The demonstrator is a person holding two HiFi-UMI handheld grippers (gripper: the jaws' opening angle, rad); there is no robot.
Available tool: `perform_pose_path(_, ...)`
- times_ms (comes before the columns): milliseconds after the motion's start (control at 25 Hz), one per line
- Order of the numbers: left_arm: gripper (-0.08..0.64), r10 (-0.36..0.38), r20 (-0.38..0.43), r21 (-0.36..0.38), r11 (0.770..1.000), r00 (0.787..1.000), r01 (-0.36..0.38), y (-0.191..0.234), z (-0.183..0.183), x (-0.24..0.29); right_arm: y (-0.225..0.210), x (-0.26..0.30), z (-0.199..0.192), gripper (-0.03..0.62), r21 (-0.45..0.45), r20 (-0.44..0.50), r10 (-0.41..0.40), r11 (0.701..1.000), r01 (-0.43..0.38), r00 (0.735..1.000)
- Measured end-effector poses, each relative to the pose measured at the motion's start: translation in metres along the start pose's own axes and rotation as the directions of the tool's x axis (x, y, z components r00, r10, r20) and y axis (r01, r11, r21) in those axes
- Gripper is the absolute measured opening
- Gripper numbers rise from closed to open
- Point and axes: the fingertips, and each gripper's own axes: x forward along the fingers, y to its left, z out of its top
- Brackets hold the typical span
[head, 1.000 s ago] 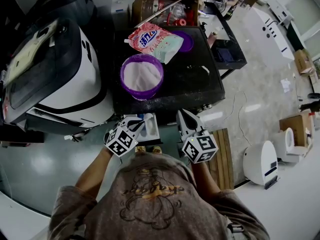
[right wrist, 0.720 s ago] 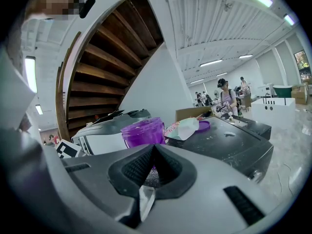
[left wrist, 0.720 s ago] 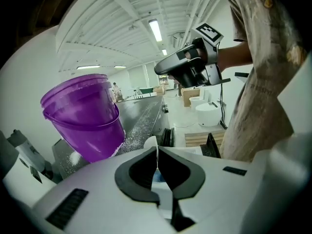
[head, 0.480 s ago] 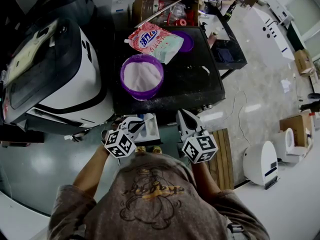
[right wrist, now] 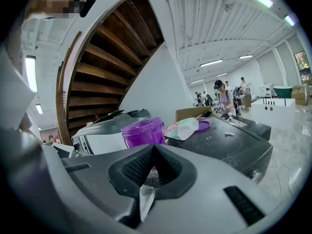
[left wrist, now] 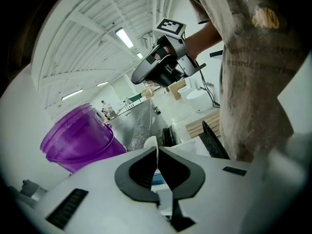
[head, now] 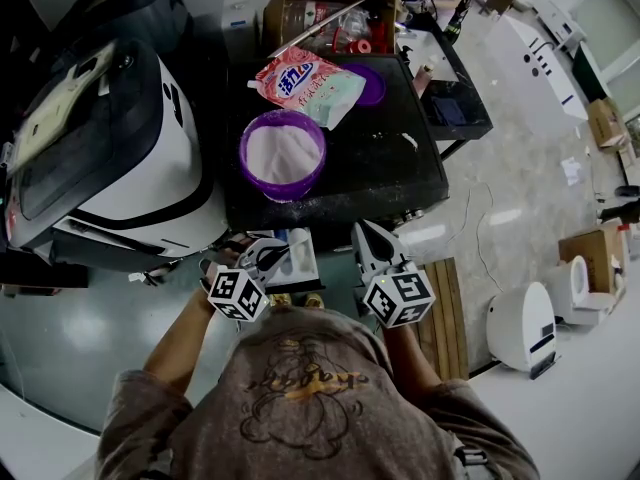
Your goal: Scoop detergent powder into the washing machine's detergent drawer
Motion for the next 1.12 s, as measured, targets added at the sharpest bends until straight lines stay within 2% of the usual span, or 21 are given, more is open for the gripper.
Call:
perform_pose_path(120,0.025,-0.005,-0.008,0.078,0.997,1.0,0.006,-0.004,0.001,0.0,0.001,0.0,-0.001,0.003,-0.002,0.001,0.002,1.0,-0.002,1.0)
perform_pose_path(240,0.025,-0.007,-0.014,0.123,0.992,1.0,0.008,-0.007,0.002,-0.001,0.001,-0.002,-0.001,0.003,-0.002,0.001,0.003,1.0,-0.003,1.0)
perform_pose_path(640,0.025,0.007,-0.001,0.125,0.992,1.0,-0.007,0.0,0.009,-0.006,0.002,-0.005,0.0,0.003,-0.006,0.001,0.005,1.0,-0.005,1.0)
perform_pose_path(720,0.025,0.014,0.01,0.083,0.996,1.0,-0.015,0.003,0.01,-0.008,0.002,-0.006,0.001,0.002,-0.009,0.0,0.006,1.0,-0.006,1.0)
perform_pose_path(880,0.025,0.05,0.06,-0.099,0.994,0.997,-0.044,0.016,0.013,-0.016,0.002,-0.005,0.0,0.003,-0.015,0.0,0.007,1.0,-0.007,1.0)
perform_pose_path(1000,0.025,0.079,0.091,-0.212,0.976,0.993,-0.058,0.025,0.017,-0.022,0.003,-0.005,-0.001,0.003,-0.021,-0.005,0.01,1.0,-0.01,1.0)
perform_pose_path(1120,0.025,0.11,0.124,-0.329,0.942,0.986,-0.064,0.032,0.021,-0.029,0.003,-0.006,-0.001,0.003,-0.025,-0.01,0.011,1.0,-0.012,1.0)
